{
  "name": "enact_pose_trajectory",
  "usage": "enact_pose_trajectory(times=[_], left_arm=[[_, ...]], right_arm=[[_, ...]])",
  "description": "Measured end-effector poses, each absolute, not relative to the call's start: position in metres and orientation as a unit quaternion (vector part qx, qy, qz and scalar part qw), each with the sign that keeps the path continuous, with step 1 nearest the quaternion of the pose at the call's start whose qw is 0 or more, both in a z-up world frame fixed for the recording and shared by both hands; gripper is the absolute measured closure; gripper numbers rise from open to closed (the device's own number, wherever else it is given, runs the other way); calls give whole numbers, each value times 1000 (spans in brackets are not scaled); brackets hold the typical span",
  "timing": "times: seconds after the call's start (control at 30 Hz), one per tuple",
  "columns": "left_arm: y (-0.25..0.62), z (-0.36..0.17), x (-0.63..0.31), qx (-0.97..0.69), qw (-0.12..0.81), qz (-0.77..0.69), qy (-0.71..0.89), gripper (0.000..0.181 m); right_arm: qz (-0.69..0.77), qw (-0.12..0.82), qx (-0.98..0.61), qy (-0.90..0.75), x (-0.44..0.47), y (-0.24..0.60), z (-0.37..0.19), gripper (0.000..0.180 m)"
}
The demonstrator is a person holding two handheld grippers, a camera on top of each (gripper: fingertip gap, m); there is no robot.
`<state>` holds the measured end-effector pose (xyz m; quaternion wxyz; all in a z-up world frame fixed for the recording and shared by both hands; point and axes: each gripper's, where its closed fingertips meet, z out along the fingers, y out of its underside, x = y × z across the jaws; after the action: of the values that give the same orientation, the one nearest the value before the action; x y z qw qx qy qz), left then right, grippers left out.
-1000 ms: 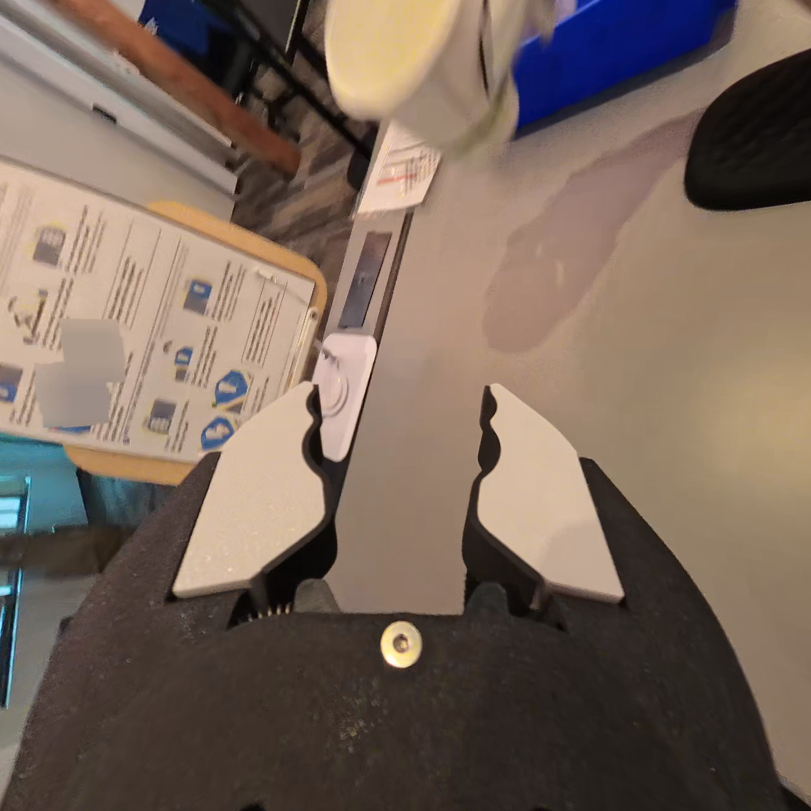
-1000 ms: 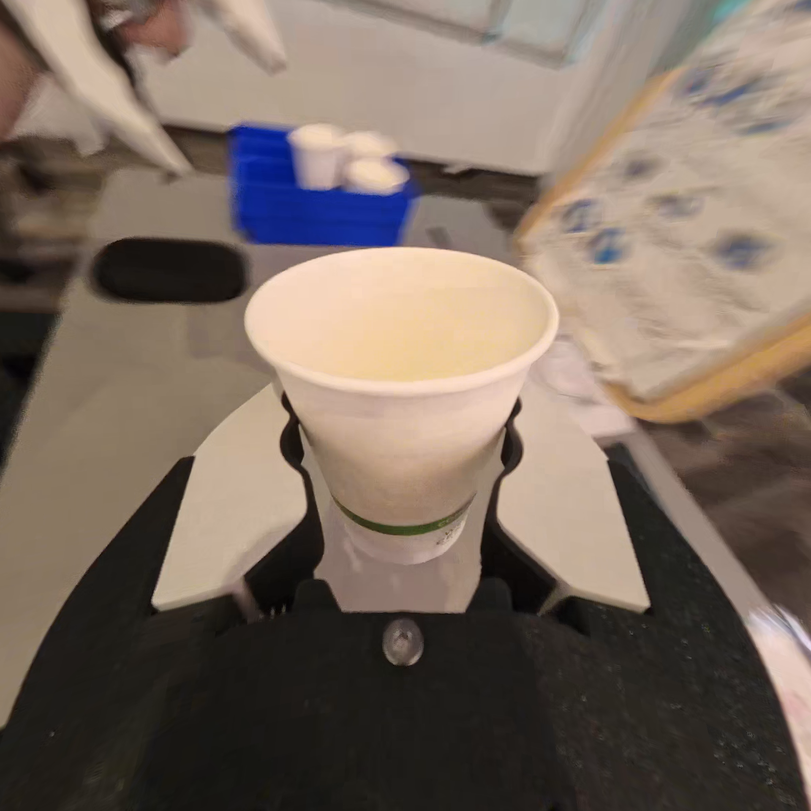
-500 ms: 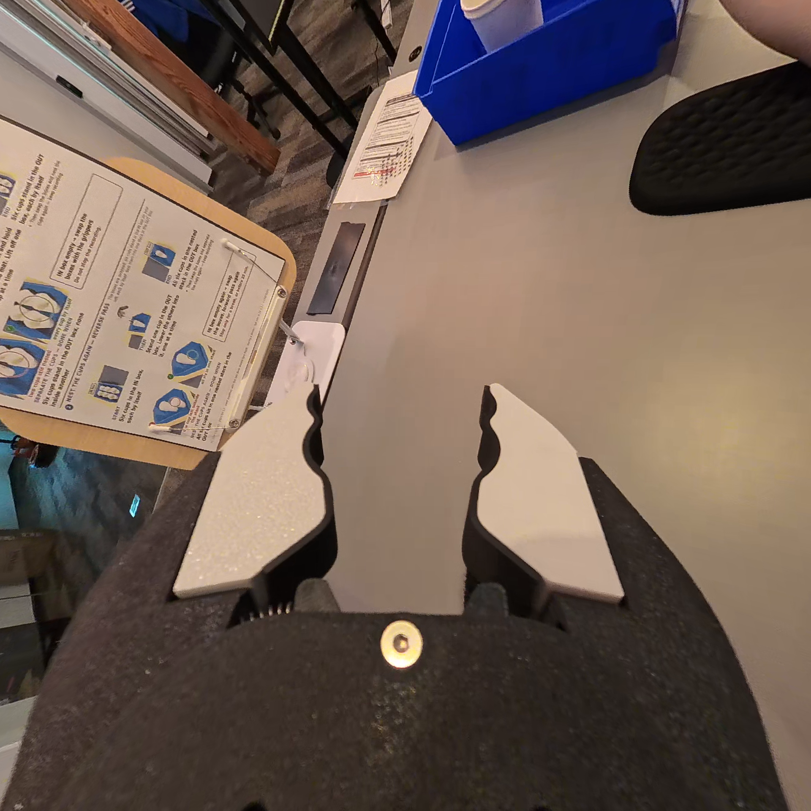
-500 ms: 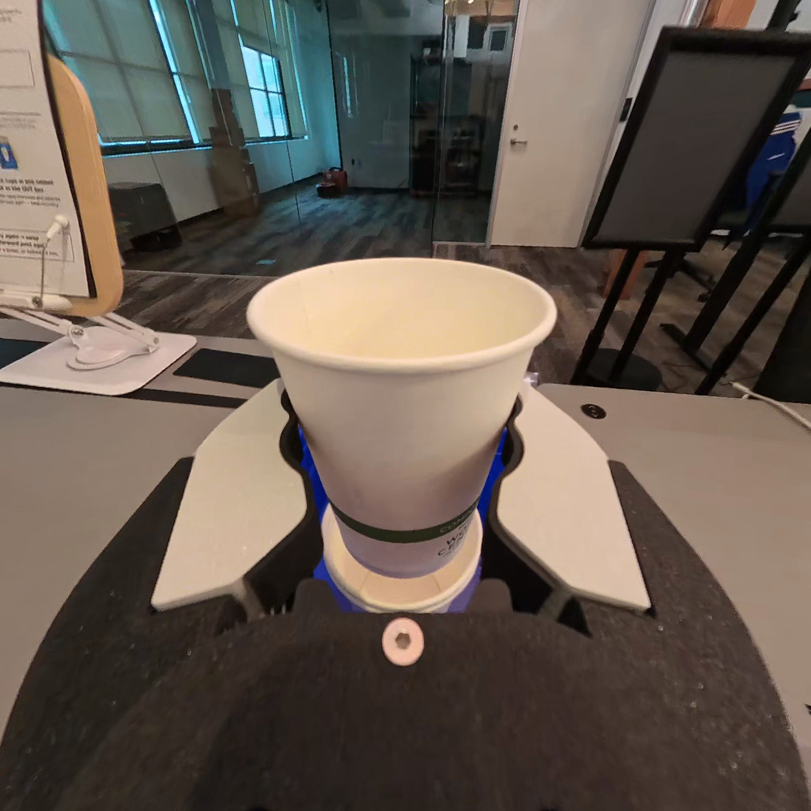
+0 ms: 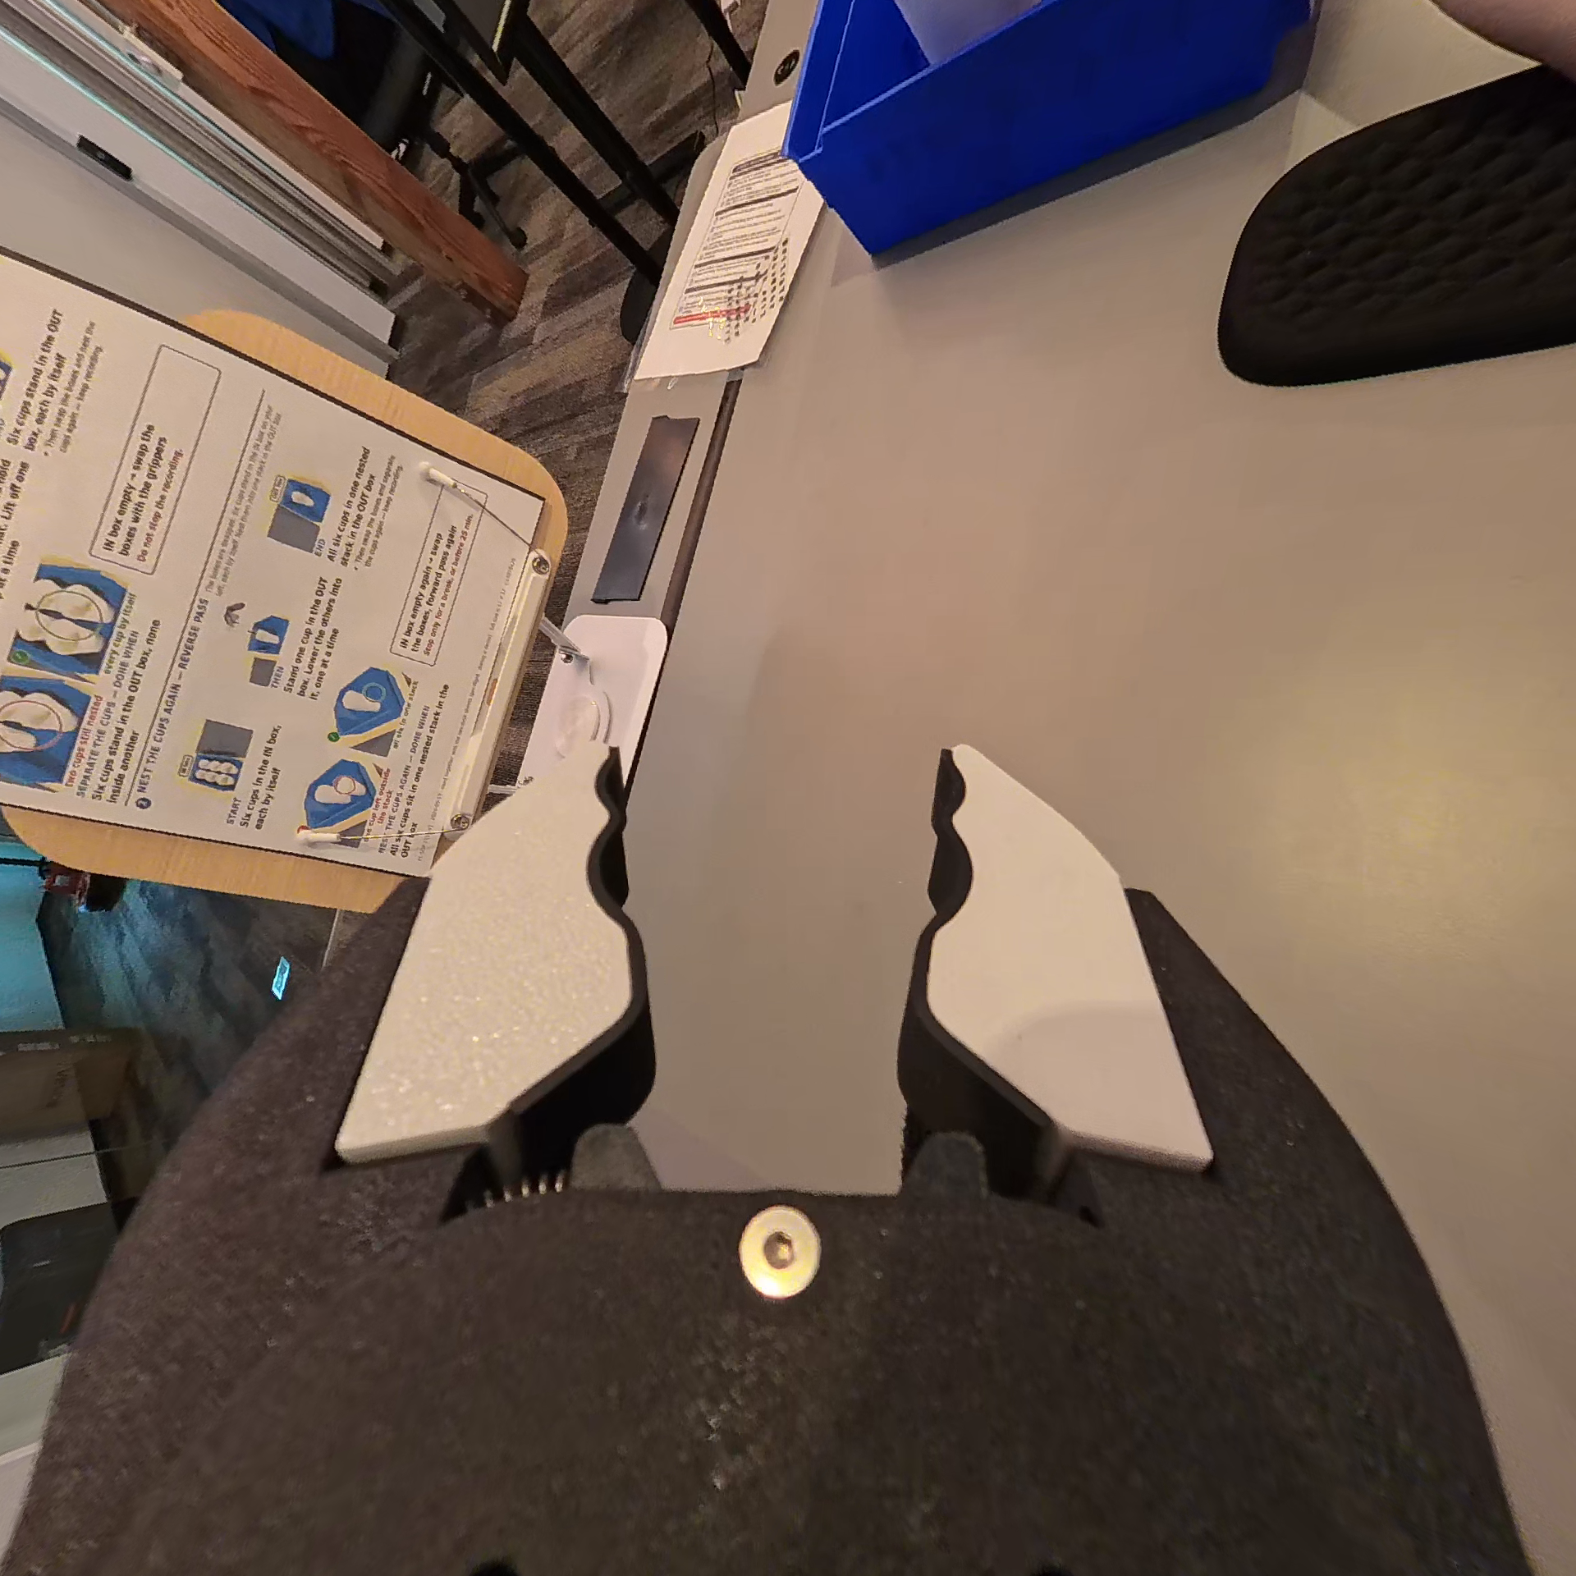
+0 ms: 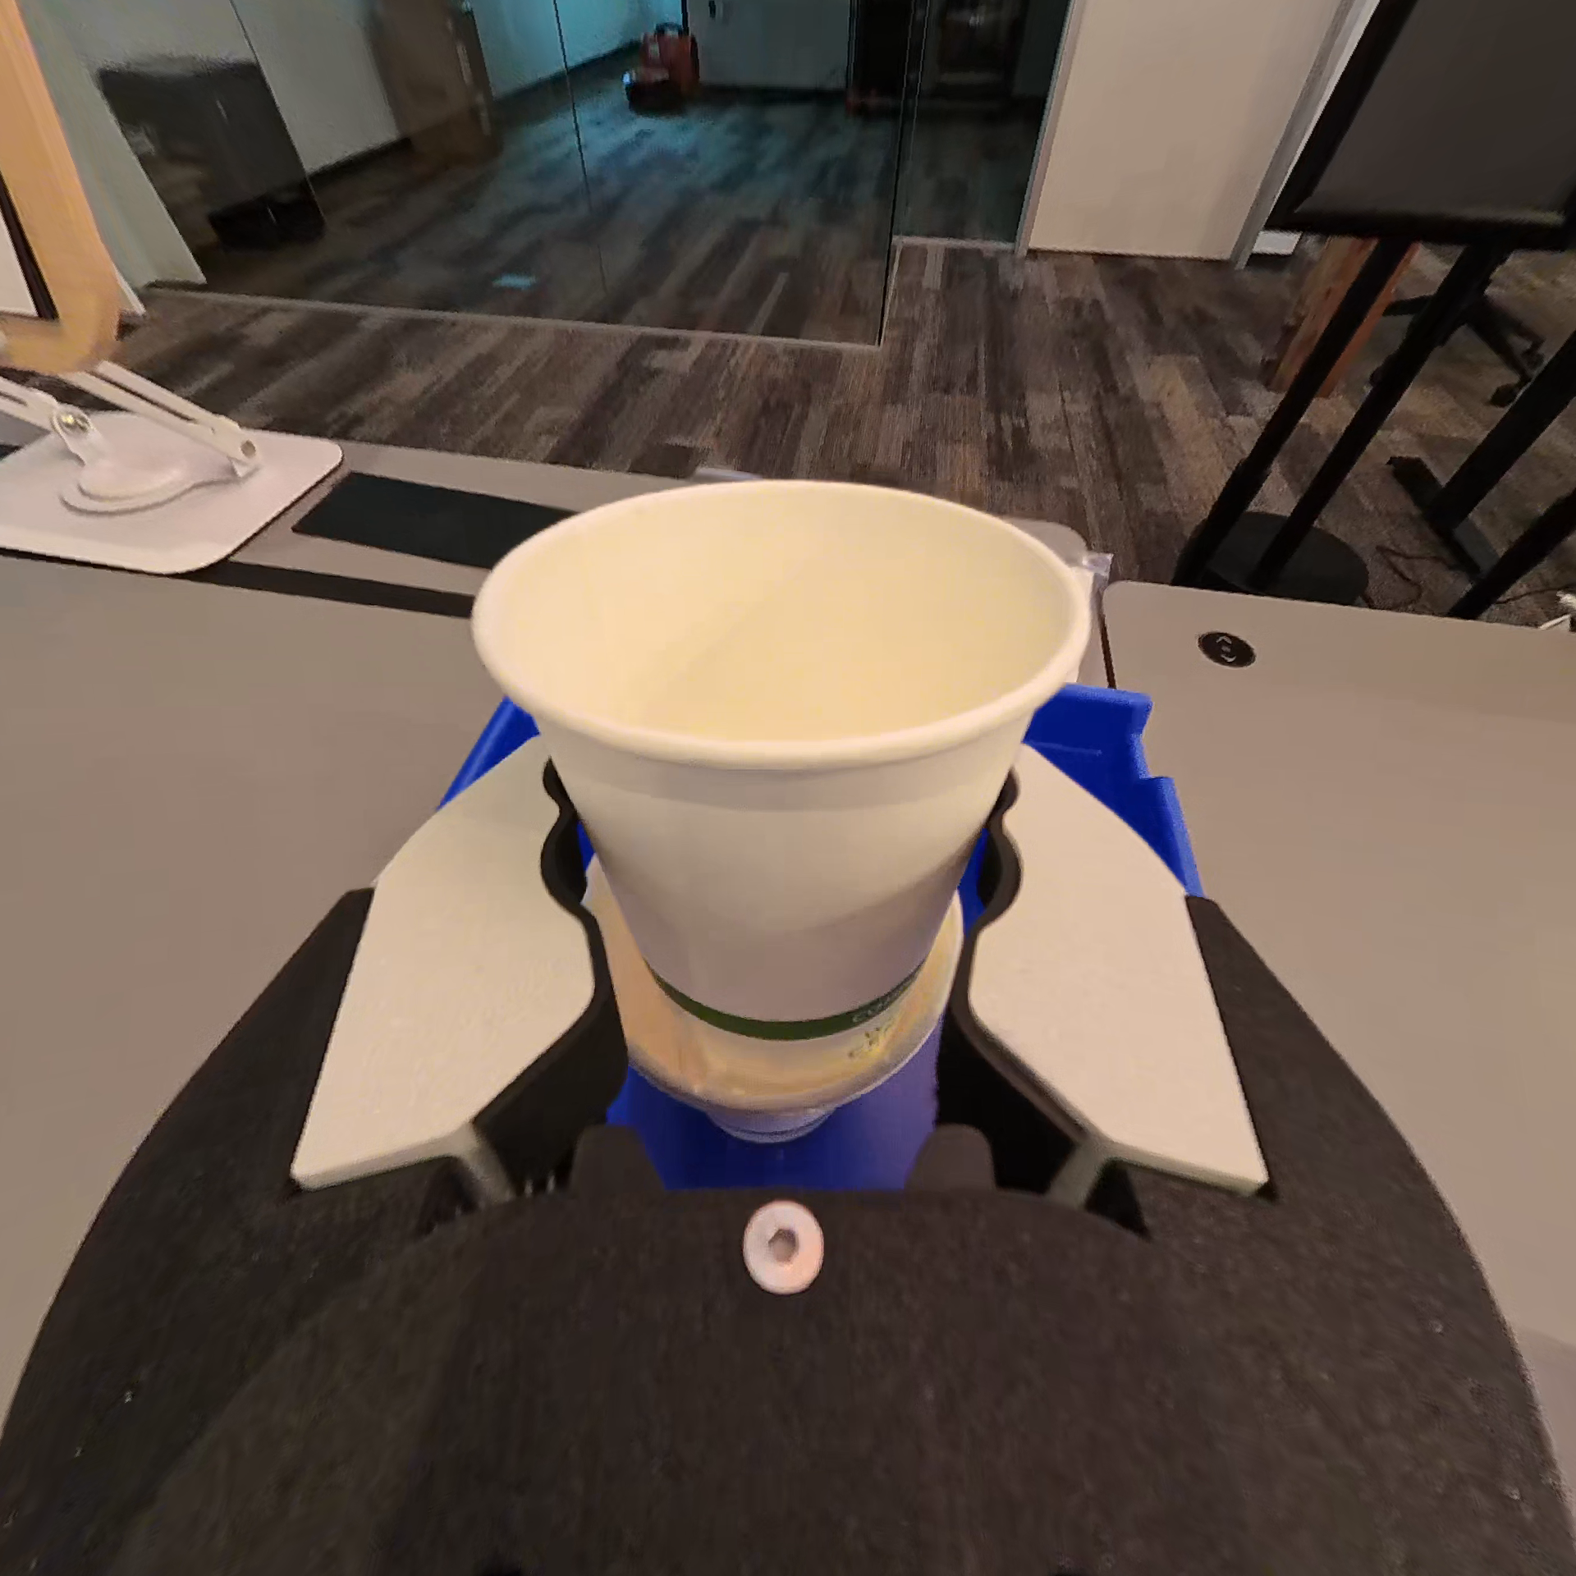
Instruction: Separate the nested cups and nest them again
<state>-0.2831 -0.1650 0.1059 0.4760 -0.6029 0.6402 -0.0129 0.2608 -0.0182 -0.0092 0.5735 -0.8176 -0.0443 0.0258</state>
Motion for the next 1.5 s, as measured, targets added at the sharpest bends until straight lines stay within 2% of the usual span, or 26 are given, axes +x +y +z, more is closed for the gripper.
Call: enact_pose_trajectory(times=[0.17, 0.4, 0.53, 0.73, 0.97, 1.3, 1.5], left_arm=[[-167, 107, -282, -601, 474, -12, 644, 112], [-170, 111, -281, -597, 475, -12, 646, 112], [-169, 111, -282, -598, 475, -7, 645, 112], [-152, 109, -304, -627, 485, 8, 610, 112], [-107, 100, -381, -704, 485, 53, 517, 112], [-56, 61, -550, -805, 389, 189, 406, 112], [-44, 47, -614, -821, 364, 225, 377, 118]], right_arm=[[28, 542, -839, -49, 260, -20, -22, 88], [-10, 494, -868, -52, 266, -35, -22, 74], [-63, 540, -838, -54, 269, -34, 9, 71], [-158, 662, -732, -4, 263, -43, 95, 74], [-224, 698, -680, -25, 212, -56, 153, 80], [-229, 708, -663, -78, 126, -50, 174, 85], [-222, 727, -630, -157, 70, -42, 174, 84]])
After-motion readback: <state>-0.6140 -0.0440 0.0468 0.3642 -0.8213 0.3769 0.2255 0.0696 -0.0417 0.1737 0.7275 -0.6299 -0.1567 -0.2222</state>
